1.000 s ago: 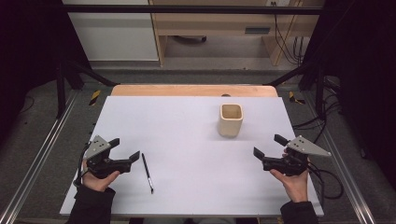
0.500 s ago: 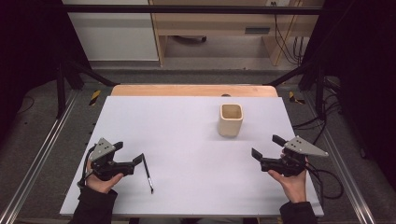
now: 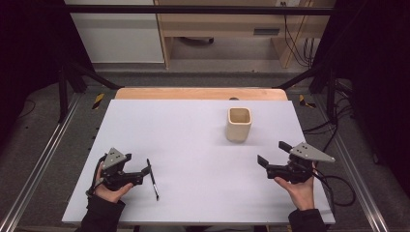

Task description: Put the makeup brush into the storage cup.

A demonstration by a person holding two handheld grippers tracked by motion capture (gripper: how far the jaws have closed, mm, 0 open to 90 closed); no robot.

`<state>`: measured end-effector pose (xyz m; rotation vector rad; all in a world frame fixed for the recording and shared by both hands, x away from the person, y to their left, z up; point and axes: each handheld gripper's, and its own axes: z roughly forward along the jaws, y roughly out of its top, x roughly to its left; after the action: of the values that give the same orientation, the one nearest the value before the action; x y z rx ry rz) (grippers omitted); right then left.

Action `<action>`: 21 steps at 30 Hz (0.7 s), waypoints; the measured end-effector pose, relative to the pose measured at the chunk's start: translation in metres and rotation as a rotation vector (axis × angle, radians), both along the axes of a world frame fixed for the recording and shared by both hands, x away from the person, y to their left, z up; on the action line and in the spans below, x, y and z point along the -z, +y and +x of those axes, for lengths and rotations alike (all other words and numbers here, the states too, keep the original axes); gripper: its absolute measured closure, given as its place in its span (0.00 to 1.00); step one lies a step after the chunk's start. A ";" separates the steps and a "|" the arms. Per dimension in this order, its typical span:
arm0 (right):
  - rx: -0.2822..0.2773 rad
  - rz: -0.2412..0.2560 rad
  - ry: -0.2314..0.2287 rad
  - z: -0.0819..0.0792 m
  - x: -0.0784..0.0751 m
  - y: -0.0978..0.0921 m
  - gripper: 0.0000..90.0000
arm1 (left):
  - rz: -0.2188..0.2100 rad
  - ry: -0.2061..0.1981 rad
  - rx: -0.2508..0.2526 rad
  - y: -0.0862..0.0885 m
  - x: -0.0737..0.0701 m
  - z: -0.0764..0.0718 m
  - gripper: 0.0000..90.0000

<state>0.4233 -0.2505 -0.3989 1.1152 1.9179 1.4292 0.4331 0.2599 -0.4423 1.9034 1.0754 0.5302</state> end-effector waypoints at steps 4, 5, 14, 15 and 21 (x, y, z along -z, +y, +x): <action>0.000 0.000 -0.004 0.000 0.000 0.000 0.06 | 0.023 0.022 0.012 -0.005 0.004 0.000 0.13; 0.000 0.000 -0.004 0.000 0.000 0.000 0.06 | 0.024 0.025 0.011 -0.006 0.005 0.000 0.14; -0.001 -0.005 0.009 0.000 0.002 0.002 0.06 | 0.070 0.084 0.006 -0.014 0.018 0.002 0.19; -0.001 -0.007 0.009 0.000 0.002 0.003 0.06 | 0.076 0.093 0.011 -0.015 0.019 0.002 0.20; -0.002 -0.008 0.011 0.000 0.003 0.003 0.06 | 0.105 0.113 0.024 -0.020 0.025 0.002 0.26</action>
<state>0.4236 -0.2471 -0.4016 1.1204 1.9306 1.4184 0.4353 0.2400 -0.4677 2.0565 1.1145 0.4780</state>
